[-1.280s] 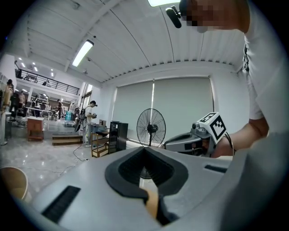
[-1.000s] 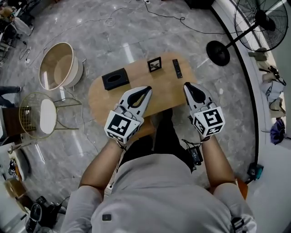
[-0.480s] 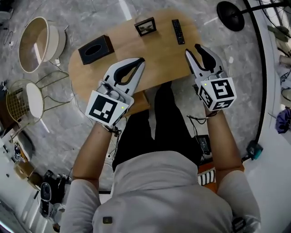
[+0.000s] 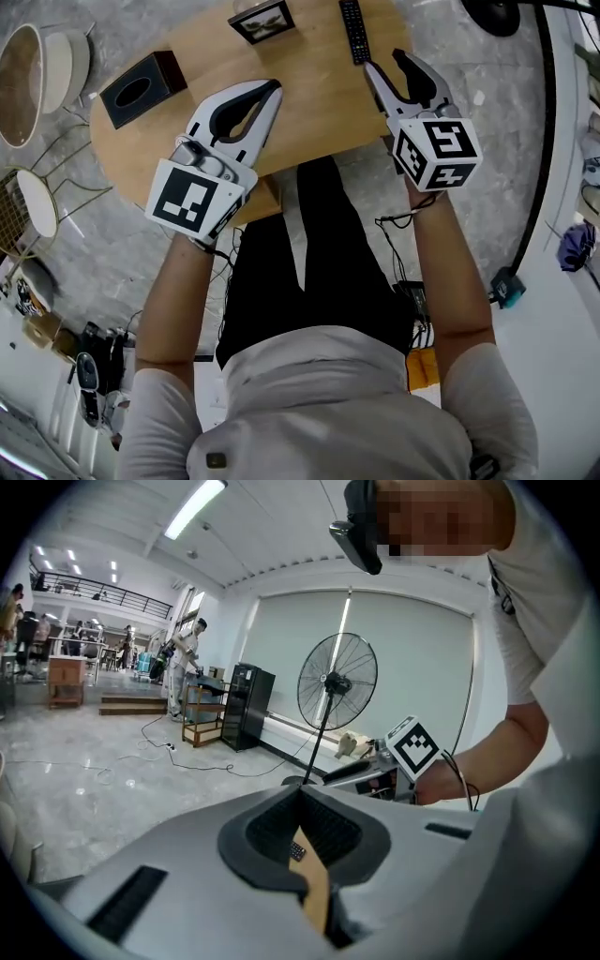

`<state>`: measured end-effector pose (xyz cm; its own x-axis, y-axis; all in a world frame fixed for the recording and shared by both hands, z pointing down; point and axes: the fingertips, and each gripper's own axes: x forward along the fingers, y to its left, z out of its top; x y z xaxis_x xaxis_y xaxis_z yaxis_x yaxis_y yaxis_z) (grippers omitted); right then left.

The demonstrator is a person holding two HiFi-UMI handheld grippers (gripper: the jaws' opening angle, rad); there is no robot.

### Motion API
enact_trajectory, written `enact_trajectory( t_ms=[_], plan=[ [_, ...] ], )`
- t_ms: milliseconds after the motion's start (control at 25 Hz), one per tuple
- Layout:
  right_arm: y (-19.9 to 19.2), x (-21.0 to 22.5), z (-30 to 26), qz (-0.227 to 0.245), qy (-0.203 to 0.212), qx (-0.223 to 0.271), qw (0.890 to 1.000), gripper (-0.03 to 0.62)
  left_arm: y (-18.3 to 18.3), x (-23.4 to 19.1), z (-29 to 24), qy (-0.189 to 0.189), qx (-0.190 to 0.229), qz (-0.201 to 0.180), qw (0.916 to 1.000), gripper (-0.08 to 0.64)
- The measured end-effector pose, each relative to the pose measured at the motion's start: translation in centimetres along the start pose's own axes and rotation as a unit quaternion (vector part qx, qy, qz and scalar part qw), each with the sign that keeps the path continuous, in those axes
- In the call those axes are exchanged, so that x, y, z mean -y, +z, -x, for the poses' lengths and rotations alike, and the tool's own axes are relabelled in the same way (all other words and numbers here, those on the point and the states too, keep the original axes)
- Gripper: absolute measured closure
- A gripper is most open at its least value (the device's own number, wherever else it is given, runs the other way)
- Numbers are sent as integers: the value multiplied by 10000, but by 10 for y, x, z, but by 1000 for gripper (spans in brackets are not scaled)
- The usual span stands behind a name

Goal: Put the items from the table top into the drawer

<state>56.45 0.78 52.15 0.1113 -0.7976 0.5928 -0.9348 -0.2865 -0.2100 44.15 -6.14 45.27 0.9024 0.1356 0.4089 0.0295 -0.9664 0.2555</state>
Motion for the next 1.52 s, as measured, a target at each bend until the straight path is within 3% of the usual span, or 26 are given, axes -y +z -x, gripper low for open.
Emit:
enact_trajectory(
  t_ms=[400,800,1160,1520],
  plan=[
    [-71,50,-95,-282,-62,-580,9979,345,-62,-41,-65,176,-256,326,9990,551],
    [-141,88,-164,-190,-172,-1155,9930,336,-110,-59,-106,255,-537,551,9967,551],
    [-157,104,-204,-80,-474,-1277,9906,325,-135,-69,-115,288,-593,766,9949,551],
    [-156,108,-219,416,-731,-1198,9892,339,-146,-76,-118,376,-606,956,9929,551]
  ],
)
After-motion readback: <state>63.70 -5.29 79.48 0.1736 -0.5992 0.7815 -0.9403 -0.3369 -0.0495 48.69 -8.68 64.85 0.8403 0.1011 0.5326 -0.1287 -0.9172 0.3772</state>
